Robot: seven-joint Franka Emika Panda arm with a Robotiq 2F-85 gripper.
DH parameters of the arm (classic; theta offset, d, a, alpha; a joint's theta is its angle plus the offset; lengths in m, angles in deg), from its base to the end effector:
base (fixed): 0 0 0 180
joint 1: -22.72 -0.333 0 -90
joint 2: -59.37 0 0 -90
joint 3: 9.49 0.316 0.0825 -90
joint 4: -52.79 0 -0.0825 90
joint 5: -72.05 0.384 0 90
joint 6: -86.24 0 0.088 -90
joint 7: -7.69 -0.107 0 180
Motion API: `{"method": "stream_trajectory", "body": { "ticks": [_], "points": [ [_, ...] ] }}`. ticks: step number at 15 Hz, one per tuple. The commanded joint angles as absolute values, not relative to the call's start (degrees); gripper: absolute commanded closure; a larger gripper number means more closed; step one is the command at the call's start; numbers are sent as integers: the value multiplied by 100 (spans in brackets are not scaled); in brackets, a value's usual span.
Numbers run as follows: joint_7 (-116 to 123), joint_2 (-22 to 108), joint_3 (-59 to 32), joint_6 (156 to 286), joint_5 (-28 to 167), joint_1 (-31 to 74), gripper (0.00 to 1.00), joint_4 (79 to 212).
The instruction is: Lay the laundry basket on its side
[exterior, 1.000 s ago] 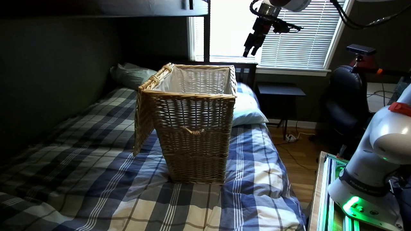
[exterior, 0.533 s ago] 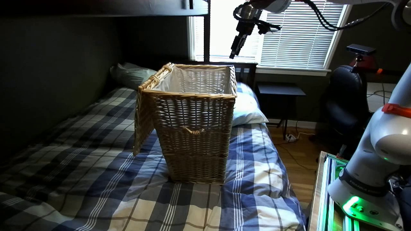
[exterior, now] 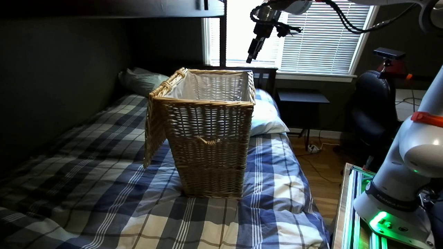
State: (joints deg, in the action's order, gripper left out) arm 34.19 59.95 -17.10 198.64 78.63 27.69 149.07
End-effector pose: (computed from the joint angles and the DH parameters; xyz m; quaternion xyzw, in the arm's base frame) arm 0.5722 -0.1204 0.6170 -0.9822 -0.1058 -0.1554 0.0046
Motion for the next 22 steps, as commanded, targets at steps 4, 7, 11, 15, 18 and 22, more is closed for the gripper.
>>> {"method": "stream_trajectory", "body": {
  "ticks": [4,7,11,15,18,22],
  "points": [
    [4055,5576,-1578,20085,7792,2784,0,14621],
    [4305,5427,-1489,20140,7953,2802,1,14564],
    [4530,5274,-1395,20208,8168,2836,25,14612],
    [4715,5154,-1328,20149,8363,2867,30,14666],
    [4905,5147,-1250,19995,8584,2878,32,14638],
    [5085,5321,-1131,19842,8571,2796,31,14664]
  ]
}}
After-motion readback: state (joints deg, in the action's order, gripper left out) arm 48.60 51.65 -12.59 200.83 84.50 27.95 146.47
